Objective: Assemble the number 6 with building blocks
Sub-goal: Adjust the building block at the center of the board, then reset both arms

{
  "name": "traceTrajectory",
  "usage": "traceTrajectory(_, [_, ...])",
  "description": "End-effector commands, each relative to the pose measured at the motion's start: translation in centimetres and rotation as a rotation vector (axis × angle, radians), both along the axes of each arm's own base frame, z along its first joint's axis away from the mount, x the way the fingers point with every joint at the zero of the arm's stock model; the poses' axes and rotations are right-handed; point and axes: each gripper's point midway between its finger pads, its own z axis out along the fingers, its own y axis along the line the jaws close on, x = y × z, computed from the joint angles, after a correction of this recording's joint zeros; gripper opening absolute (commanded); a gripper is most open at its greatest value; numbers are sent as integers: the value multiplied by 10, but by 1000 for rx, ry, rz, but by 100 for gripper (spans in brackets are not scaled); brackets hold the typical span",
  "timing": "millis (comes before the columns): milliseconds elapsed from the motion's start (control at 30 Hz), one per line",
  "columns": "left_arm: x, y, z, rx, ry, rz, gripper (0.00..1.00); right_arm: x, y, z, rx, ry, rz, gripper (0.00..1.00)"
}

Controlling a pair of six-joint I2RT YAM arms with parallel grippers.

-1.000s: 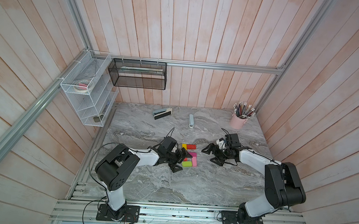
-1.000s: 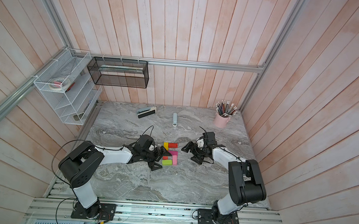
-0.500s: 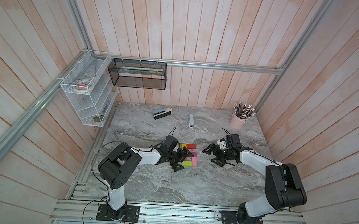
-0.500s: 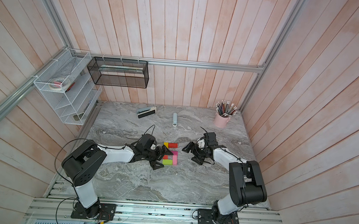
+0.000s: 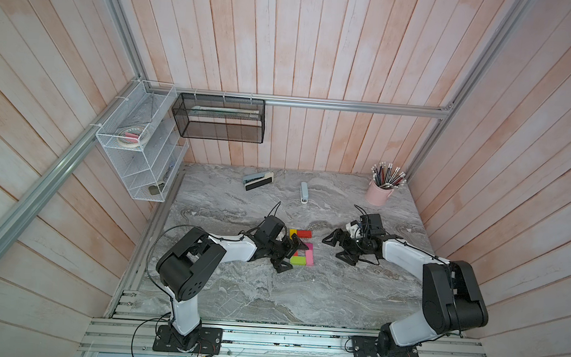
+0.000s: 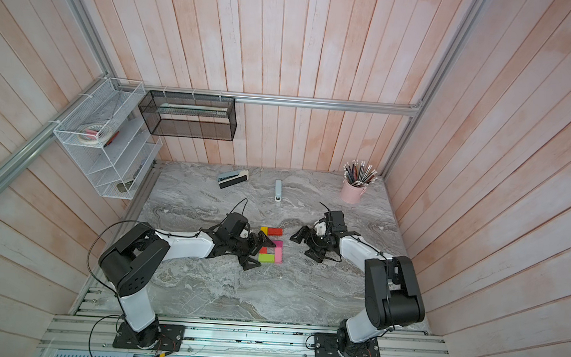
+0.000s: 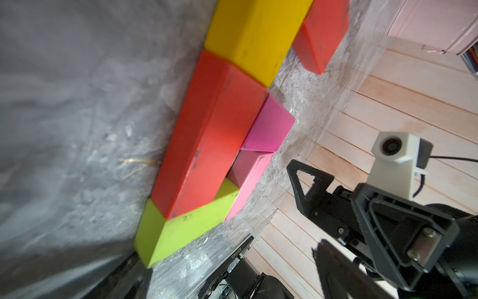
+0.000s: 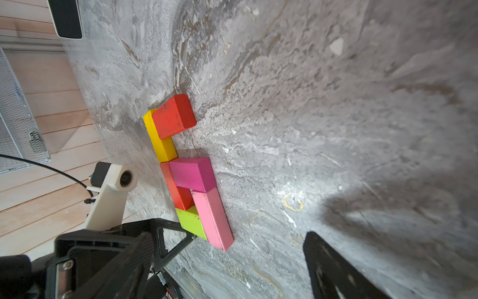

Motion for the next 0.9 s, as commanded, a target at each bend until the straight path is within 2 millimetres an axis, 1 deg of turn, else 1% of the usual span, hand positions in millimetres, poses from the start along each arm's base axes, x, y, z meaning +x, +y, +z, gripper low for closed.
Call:
traceTrajectory(0, [-17, 28, -25, 124, 51, 28, 99, -2, 1, 2, 16, -3, 17, 94])
traceTrajectory(100, [-22, 39, -14, 165, 28, 27, 99, 0, -3, 9, -13, -42, 9, 94])
traceTrajectory(167, [-23, 50, -2, 220, -23, 12, 99, 3, -14, 19, -90, -91, -13, 94])
traceTrajectory(233, [-18, 67, 19, 321, -122, -7, 99, 12, -29, 45, -174, -188, -48, 93])
traceTrajectory(300, [-5, 95, 47, 459, -255, -5, 100, 24, -53, 81, -292, -324, -123, 94])
traceTrajectory(333, [2, 111, 58, 515, -308, -1, 100, 31, -68, 94, -363, -383, -181, 95])
traceTrajectory(367, [12, 135, 70, 586, -354, 24, 100, 37, -89, 107, -449, -440, -250, 96])
traceTrajectory(400, [24, 164, 81, 667, -400, 69, 100, 42, -115, 115, -540, -478, -329, 97])
traceTrajectory(433, [34, 190, 90, 742, -448, 104, 100, 46, -134, 118, -603, -512, -388, 98])
traceTrajectory(500, [58, 251, 109, 911, -605, 203, 100, 54, -169, 127, -765, -658, -488, 98])
traceTrajectory(533, [68, 273, 120, 983, -694, 247, 100, 57, -178, 132, -821, -739, -507, 98])
traceTrajectory(567, [73, 297, 127, 1076, -777, 270, 100, 62, -185, 142, -868, -841, -523, 98])
traceTrajectory(600, [81, 314, 138, 1146, -886, 296, 100, 63, -192, 148, -914, -924, -544, 98])
traceTrajectory(633, [85, 324, 143, 1187, -976, 310, 100, 64, -197, 150, -943, -975, -567, 98])
traceTrajectory(667, [90, 335, 154, 1221, -1080, 351, 100, 63, -202, 151, -971, -1036, -599, 98])
traceTrajectory(700, [92, 347, 157, 1249, -1145, 394, 100, 64, -202, 149, -977, -1087, -602, 98])
traceTrajectory(733, [94, 354, 154, 1275, -1169, 408, 100, 65, -201, 143, -979, -1111, -585, 98])
traceTrajectory(800, [96, 374, 147, 1375, -1151, 451, 100, 67, -200, 130, -988, -1141, -582, 98])
traceTrajectory(867, [98, 375, 144, 1378, -1205, 462, 100, 64, -209, 122, -1054, -1125, -606, 98])
